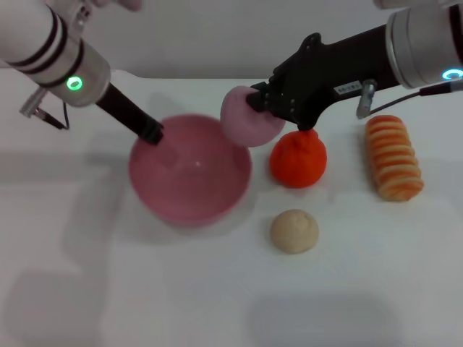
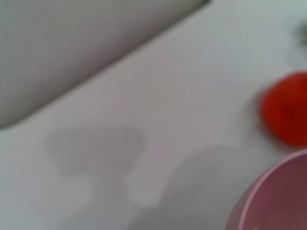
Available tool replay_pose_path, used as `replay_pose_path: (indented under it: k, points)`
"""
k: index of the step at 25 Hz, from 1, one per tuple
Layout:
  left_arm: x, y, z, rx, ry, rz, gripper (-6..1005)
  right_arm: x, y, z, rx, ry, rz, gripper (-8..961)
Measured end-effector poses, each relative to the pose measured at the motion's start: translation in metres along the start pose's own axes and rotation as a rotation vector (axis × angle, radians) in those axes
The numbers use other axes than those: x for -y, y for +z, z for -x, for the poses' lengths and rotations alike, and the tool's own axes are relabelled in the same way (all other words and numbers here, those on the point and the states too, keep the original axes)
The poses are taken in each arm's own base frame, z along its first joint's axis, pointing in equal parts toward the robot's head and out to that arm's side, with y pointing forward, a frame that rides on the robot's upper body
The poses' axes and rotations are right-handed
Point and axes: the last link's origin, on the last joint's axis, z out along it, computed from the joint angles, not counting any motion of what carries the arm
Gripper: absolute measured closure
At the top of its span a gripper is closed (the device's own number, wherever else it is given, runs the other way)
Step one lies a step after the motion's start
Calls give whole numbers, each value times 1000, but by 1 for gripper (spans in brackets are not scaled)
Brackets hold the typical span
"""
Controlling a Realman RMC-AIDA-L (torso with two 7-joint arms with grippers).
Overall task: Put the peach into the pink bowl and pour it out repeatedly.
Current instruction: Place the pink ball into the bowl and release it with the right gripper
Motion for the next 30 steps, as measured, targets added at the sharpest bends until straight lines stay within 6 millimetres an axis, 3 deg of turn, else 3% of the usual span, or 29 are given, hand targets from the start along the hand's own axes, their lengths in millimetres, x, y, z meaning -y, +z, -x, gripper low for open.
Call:
replay_pose_path:
  k: [7,21,28,30]
  points:
    - [-16,5,1,42,12,55,949,8,15,-4,3,11,-12,883]
    - [-22,3,-9,18,25,65,949,0,44,-4,-48,-32,63,862]
    - [-23,5,-10,20,35,61,949,2,45,-5,-47,-20,60,852]
    - [-24,5,-10,23,37,60,949,2,44,-5,-44,-19,57,765]
